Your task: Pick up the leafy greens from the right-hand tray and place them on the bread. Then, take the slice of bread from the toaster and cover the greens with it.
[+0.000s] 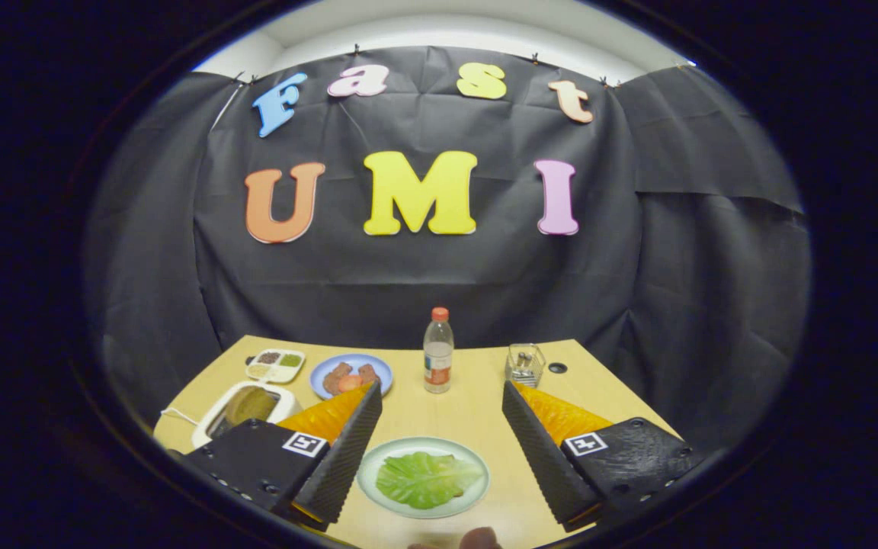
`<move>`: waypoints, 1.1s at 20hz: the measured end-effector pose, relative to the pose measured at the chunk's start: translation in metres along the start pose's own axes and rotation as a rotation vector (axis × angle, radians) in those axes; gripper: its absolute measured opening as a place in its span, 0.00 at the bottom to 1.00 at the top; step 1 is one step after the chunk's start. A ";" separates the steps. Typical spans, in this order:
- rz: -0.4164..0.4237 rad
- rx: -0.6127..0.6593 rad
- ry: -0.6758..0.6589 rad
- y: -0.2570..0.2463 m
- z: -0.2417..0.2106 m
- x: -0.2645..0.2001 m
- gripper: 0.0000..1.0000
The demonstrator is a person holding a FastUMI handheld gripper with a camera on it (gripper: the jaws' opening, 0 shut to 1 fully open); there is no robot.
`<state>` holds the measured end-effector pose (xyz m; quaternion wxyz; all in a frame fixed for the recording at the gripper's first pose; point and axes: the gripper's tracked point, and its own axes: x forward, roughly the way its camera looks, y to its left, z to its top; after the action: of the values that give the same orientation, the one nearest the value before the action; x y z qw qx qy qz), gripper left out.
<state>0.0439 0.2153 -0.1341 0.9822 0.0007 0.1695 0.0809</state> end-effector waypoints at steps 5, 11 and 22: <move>0.112 0.041 0.006 0.091 -0.003 -0.012 0.96; 0.195 0.024 0.100 0.181 -0.042 -0.004 0.95; 0.142 0.001 0.223 0.225 -0.092 0.041 0.76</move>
<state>0.0158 0.4416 -0.2280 0.9490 0.0039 0.2773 0.1496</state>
